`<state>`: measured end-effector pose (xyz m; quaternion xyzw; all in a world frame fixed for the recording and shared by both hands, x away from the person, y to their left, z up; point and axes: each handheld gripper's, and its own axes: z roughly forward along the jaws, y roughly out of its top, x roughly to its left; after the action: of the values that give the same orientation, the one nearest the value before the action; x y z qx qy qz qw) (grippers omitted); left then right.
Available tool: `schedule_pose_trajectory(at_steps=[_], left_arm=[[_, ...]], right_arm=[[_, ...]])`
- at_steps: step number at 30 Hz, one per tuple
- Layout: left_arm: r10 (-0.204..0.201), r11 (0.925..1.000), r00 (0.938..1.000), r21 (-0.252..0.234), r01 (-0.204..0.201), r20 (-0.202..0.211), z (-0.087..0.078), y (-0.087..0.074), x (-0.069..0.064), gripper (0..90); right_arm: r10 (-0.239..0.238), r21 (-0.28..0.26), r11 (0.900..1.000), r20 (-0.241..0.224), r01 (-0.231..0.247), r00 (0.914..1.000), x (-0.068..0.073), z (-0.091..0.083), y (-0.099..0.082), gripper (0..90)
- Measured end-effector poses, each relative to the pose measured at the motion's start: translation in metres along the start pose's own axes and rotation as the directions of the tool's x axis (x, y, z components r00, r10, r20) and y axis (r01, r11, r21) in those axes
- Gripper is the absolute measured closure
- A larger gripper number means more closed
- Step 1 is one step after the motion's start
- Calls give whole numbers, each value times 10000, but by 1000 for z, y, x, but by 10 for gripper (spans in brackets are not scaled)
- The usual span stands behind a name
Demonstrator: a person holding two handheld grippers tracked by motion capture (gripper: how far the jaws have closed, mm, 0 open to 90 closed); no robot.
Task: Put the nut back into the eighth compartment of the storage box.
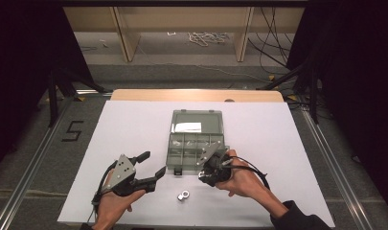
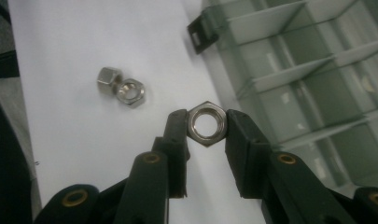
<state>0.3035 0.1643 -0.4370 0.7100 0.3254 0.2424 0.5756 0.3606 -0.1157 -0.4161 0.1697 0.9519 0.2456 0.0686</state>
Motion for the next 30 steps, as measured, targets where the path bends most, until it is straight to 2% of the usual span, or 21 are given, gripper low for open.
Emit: schedule_pose_trajectory(at_steps=[8, 14, 20, 30], left_arm=[[6, 10000, 10000, -27, -6, -41, -1, 1, 1, 261], [45, 9999, 10000, -102, -46, -46, -1, 1, 1, 261], [-58, 9998, 9999, -187, 57, -96, -1, 1, 1, 258], [-45, 9998, 10000, -217, 43, -89, -1, 1, 1, 256]], right_arm=[[451, -313, 9985, 370, -440, 9983, -22, -14, -5, 703], [833, -410, 9959, 789, -802, 9934, -39, -20, -10, 703], [1088, -297, 9939, 1050, -1062, 9885, -50, -17, -14, 703], [1118, -30, 9936, 1411, -1125, 9837, -61, -8, -15, 703]])
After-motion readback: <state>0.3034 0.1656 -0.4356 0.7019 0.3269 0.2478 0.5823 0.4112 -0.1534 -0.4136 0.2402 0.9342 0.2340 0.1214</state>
